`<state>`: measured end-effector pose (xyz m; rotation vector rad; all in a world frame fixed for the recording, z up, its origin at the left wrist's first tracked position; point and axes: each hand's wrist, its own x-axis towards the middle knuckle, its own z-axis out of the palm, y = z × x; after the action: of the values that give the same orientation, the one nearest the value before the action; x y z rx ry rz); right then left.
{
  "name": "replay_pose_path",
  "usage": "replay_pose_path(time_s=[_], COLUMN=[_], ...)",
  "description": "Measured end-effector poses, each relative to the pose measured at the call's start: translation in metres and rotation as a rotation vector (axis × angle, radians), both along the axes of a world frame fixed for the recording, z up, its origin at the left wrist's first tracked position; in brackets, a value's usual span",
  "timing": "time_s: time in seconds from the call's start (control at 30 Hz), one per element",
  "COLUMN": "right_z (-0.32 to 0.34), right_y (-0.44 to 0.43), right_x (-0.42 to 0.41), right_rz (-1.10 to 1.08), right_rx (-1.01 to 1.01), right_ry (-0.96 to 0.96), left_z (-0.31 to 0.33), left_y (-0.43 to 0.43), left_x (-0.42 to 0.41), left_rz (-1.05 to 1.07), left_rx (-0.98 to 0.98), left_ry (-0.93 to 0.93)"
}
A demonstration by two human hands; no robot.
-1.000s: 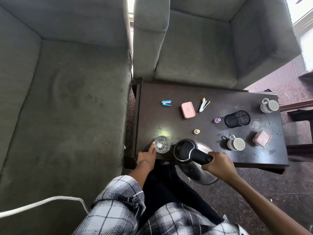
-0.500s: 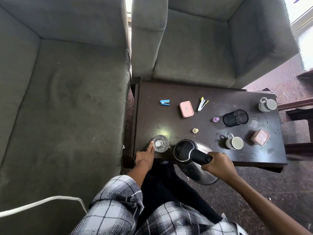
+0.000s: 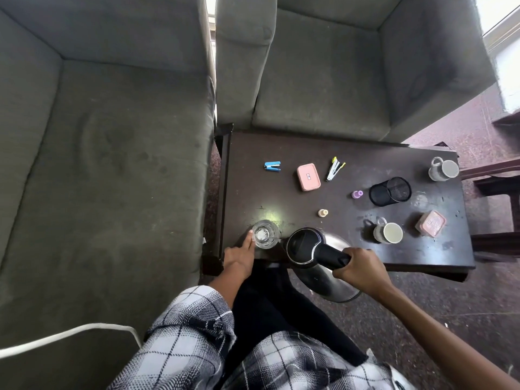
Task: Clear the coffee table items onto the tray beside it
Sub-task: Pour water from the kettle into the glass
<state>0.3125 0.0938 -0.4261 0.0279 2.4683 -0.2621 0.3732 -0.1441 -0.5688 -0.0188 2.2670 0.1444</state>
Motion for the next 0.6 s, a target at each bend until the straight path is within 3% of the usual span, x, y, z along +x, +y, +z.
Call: replay_pose_path(time_s=[0.6], right_z=[0.0045], right_y=[0.0029], right_x=[-0.0002], right_rz=[-0.029], right_rx=[-0.005], right_ry=[-0.012], left_z=[-0.0001], left_y=[0.0013], left_x=[-0.0016], left_rz=[-0.024], left_rx=[-0.017], left_ry=[-0.025])
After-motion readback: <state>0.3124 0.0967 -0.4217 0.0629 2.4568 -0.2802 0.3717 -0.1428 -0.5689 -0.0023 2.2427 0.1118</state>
